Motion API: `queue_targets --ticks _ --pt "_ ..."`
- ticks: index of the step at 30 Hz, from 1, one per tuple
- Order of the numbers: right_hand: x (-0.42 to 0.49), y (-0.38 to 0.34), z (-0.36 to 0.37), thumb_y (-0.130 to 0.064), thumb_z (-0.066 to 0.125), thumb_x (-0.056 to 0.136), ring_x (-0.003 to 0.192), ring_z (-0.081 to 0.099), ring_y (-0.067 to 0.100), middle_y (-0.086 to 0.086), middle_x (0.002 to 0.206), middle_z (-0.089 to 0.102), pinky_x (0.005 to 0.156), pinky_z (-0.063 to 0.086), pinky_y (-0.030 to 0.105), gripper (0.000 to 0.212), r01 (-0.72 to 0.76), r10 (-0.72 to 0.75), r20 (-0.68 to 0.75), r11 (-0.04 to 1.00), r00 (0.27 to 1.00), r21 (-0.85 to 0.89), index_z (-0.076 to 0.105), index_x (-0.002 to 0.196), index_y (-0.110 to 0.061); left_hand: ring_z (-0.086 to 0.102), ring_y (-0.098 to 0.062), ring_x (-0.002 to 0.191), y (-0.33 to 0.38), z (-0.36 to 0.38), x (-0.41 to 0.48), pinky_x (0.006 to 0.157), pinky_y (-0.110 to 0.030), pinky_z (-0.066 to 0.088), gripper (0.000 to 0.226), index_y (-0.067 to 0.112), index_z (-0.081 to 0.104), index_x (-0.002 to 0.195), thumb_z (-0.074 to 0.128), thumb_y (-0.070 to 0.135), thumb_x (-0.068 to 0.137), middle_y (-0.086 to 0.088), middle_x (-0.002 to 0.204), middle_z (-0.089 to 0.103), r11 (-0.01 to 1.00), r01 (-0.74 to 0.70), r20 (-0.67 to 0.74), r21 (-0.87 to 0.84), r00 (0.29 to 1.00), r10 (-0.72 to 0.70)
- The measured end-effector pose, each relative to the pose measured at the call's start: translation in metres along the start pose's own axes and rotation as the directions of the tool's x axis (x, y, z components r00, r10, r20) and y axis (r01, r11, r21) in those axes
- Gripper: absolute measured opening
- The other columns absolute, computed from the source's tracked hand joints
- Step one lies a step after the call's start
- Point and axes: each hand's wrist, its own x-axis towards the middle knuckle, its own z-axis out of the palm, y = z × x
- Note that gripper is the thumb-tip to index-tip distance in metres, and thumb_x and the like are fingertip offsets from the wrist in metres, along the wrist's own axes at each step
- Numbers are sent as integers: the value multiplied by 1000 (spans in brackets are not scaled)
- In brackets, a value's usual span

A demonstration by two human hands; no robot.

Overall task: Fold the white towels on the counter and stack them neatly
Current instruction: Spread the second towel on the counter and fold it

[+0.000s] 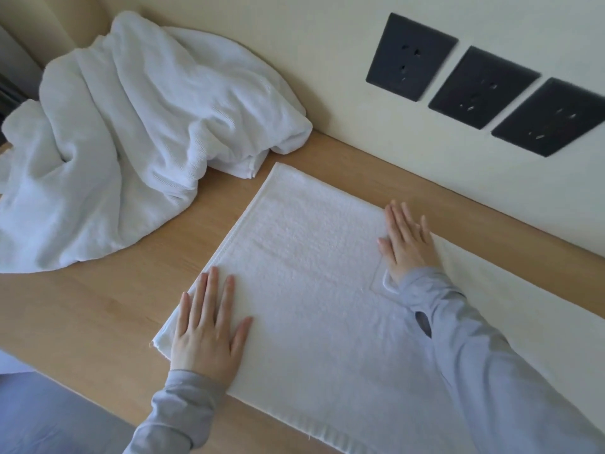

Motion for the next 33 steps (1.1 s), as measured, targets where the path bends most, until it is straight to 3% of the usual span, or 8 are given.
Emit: queue_targets --ticks 2,5,11,15,22,26,29,33 --pt "-15 -20 -7 -37 19 99 145 -6 18 7 158 1 117 -6 42 60 38 -36 -39 998 999 53 4 149 -8 19 -30 142 16 -4 -3 116 -44 8 69 2 30 144 12 47 95 -18 152 24 999 25 -28 -28 999 -26" --pt "-63 -61 -9 -30 25 96 143 15 25 12 154 23 118 10 43 56 193 -175 -136 972 975 133 25 145 -3 18 -29 142 64 -2 -17 115 -44 12 62 0 31 144 24 37 95 -17 152 25 992 -80 -56 -95 996 75" --pt "-142 -69 21 -34 39 90 138 33 24 7 148 38 110 24 45 57 451 -444 -94 888 891 86 37 140 -6 34 -33 136 127 21 -35 112 -41 15 70 -1 38 139 12 49 98 -17 148 34 982 -170 84 -81 981 176" --pt "-125 9 22 -43 36 91 140 29 24 5 151 32 112 27 50 60 376 -373 -49 924 926 71 35 143 -12 27 -29 140 118 39 -39 115 -45 15 74 -1 36 141 21 55 94 -17 150 31 980 -200 81 -9 976 200" --pt "-100 146 24 -48 8 91 145 13 18 3 157 16 119 10 42 69 -99 98 17 994 995 55 17 148 -11 23 -29 142 121 45 -39 116 -46 15 77 2 28 145 19 58 93 -15 154 23 980 -186 52 68 982 183" --pt "-103 118 16 -35 31 99 146 7 24 10 157 12 118 3 50 59 -172 176 -36 981 984 93 16 148 -6 23 -32 141 132 36 -43 115 -46 13 76 0 26 144 15 56 93 -16 153 25 987 -154 30 54 988 153" --pt "-139 61 12 -23 33 95 142 22 33 18 152 26 115 15 53 54 -50 97 -198 972 975 230 29 143 1 22 -29 142 165 35 -51 115 -46 12 68 0 26 145 17 47 96 -15 153 24 978 -206 -3 -16 979 206" --pt "-207 4 35 -29 35 94 141 26 25 10 148 37 112 24 45 51 235 -199 -189 953 962 191 43 138 -4 31 -31 138 215 47 -66 112 -45 16 65 -1 35 141 6 39 99 -17 150 31 962 -272 62 -28 960 273"
